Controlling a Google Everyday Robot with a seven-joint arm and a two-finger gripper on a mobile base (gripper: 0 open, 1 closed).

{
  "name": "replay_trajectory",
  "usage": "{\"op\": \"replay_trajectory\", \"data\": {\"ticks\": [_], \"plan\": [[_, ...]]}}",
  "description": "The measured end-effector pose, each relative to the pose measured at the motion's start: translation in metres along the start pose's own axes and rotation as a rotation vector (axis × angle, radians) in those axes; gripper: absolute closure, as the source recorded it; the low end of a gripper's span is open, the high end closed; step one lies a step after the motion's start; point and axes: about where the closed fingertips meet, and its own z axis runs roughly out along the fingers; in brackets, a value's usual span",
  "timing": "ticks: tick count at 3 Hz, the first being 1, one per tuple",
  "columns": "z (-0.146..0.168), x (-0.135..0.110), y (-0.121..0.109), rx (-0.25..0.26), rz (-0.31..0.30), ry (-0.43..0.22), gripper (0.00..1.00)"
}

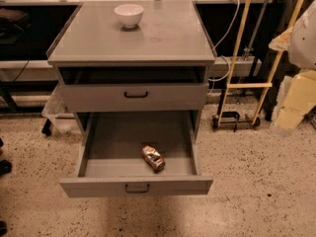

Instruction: Pick orange can from middle drawer and place on counter

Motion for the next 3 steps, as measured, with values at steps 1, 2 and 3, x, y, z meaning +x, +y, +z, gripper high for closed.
{"op": "replay_trajectory", "data": {"ticks": [1,2,3], "plan": [[0.0,0.0,0.0,0.0,0.0,0.0,0.0],[0.02,-0.009,-0.007,-0.041,-0.038,-0.022,0.0],[0.101,-0.021,-0.009,-0.185,-0.024,-0.121,0.0]]}}
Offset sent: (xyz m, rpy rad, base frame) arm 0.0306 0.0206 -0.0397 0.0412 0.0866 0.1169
